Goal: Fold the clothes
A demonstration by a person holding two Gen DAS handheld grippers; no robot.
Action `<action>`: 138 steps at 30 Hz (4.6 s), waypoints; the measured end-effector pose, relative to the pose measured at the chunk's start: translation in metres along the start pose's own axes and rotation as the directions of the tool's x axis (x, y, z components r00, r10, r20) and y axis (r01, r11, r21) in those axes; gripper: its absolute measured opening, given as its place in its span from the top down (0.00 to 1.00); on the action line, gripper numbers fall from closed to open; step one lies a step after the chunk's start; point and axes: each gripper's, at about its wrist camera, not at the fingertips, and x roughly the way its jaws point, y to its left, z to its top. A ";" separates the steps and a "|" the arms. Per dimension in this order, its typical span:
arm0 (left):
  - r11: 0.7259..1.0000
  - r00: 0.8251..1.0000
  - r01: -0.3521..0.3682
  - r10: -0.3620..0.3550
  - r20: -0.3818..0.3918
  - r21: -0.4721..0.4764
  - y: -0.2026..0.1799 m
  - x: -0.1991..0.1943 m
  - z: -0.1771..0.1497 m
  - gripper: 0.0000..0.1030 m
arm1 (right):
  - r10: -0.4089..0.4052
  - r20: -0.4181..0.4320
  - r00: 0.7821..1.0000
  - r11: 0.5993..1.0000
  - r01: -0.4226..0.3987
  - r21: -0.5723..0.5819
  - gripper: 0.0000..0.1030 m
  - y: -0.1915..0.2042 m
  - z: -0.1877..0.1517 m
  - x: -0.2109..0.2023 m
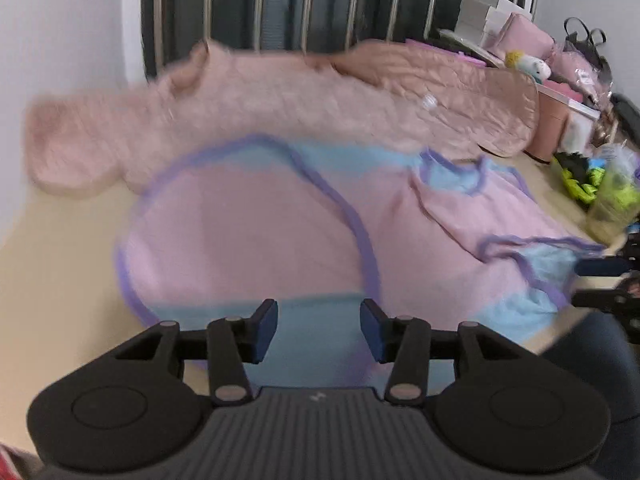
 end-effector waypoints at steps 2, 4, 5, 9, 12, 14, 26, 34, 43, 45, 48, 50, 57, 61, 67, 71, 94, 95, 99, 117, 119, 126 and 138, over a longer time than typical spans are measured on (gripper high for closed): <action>0.996 0.997 0.078 -0.078 -0.010 -0.054 0.002 0.000 -0.004 0.55 | -0.043 0.006 0.999 0.998 0.043 0.042 0.72 -0.012 -0.002 -0.007; 0.995 0.996 0.089 -0.090 -0.015 -0.045 -0.001 0.001 -0.009 0.55 | -0.134 -0.002 0.991 0.987 0.133 0.085 0.72 -0.030 -0.009 -0.012; 0.997 0.997 0.077 -0.078 -0.018 -0.025 -0.003 0.003 -0.011 0.55 | -0.191 -0.020 0.981 0.977 0.192 0.094 0.72 -0.038 -0.012 -0.013; 0.999 0.999 0.025 -0.024 -0.028 0.032 -0.009 0.008 -0.014 0.70 | -0.260 -0.117 0.959 0.957 0.272 0.102 0.96 -0.053 -0.024 -0.005; 1.000 0.998 0.023 -0.024 -0.050 -0.004 -0.007 0.006 -0.014 0.75 | -0.241 -0.168 0.956 0.956 0.264 0.131 0.99 -0.052 -0.035 -0.008; 0.998 0.998 0.061 -0.061 -0.028 -0.029 -0.001 -0.002 -0.010 0.74 | -0.221 -0.159 0.962 0.960 0.244 0.140 0.92 -0.049 -0.033 -0.014; 0.972 0.969 -0.226 0.219 0.117 0.055 0.068 0.089 0.120 0.25 | -0.316 -0.132 0.939 0.867 0.343 0.361 0.57 -0.109 0.052 0.068; 0.965 0.968 -0.251 0.251 0.009 0.076 0.087 0.139 0.127 0.49 | -0.331 -0.259 0.907 0.786 0.417 0.456 0.58 -0.144 0.050 0.125; 0.944 0.949 -0.308 0.314 0.032 -0.116 0.117 0.099 0.097 0.96 | -0.307 -0.216 0.927 0.778 0.375 0.505 0.95 -0.156 0.053 0.146; 0.937 0.945 -0.321 0.326 0.015 -0.138 0.122 0.093 0.090 0.96 | -0.319 -0.212 0.924 0.779 0.383 0.496 0.95 -0.156 0.055 0.150; 0.929 0.940 -0.335 0.341 0.014 -0.157 0.128 0.087 0.084 0.95 | -0.330 -0.213 0.920 0.768 0.393 0.507 0.95 -0.157 0.059 0.153; 0.931 0.942 -0.326 0.334 0.024 -0.165 0.130 0.083 0.082 0.91 | -0.334 -0.213 0.918 0.767 0.396 0.505 0.93 -0.156 0.061 0.150; 0.932 0.941 -0.303 0.326 0.092 -0.197 0.120 0.034 0.075 0.53 | -0.257 -0.112 0.960 0.847 0.279 0.453 0.65 -0.133 0.068 0.104; 0.984 0.986 -0.104 0.122 0.114 -0.147 0.083 -0.004 0.050 0.52 | -0.214 -0.081 0.974 0.897 0.228 0.378 0.66 -0.106 0.057 0.066; 0.993 0.995 0.084 -0.079 0.067 -0.082 0.012 0.017 0.028 0.53 | 0.030 -0.012 0.999 0.951 -0.025 0.307 0.70 -0.048 0.064 0.077; 0.994 1.000 0.024 -0.024 0.008 -0.108 0.003 0.039 0.022 0.57 | 0.060 -0.035 0.998 0.964 -0.048 0.262 0.71 -0.010 0.078 0.113; 0.993 0.999 -0.020 0.023 0.028 -0.113 0.000 0.039 0.013 0.59 | -0.106 -0.109 0.988 0.888 0.143 0.438 1.00 -0.043 0.107 0.173; 0.993 0.999 -0.020 0.024 0.030 -0.115 0.001 0.039 0.012 0.59 | -0.106 -0.107 0.989 0.875 0.144 0.462 1.00 -0.049 0.102 0.171; 0.988 0.999 0.010 -0.003 0.044 -0.152 0.007 0.033 0.014 0.59 | -0.071 -0.030 0.997 0.868 0.076 0.491 0.85 -0.059 0.094 0.143; 0.926 0.983 0.123 -0.163 0.083 0.358 -0.023 -0.030 -0.044 0.31 | -0.031 -0.070 0.997 0.997 0.035 0.069 0.60 -0.055 -0.007 0.000; 0.900 0.985 0.122 -0.160 0.057 0.418 -0.031 -0.027 -0.048 0.31 | 0.073 -0.017 0.997 0.997 -0.073 0.022 0.61 -0.038 -0.001 -0.003; 0.885 0.993 0.101 -0.120 0.012 0.454 -0.030 -0.020 -0.058 0.49 | 0.221 -0.030 0.975 0.965 -0.223 -0.137 0.75 0.018 0.007 0.026; 0.942 0.982 0.138 -0.171 0.085 0.307 0.017 -0.037 -0.011 0.99 | 0.254 0.110 0.961 0.965 -0.259 0.033 0.99 -0.022 0.032 0.028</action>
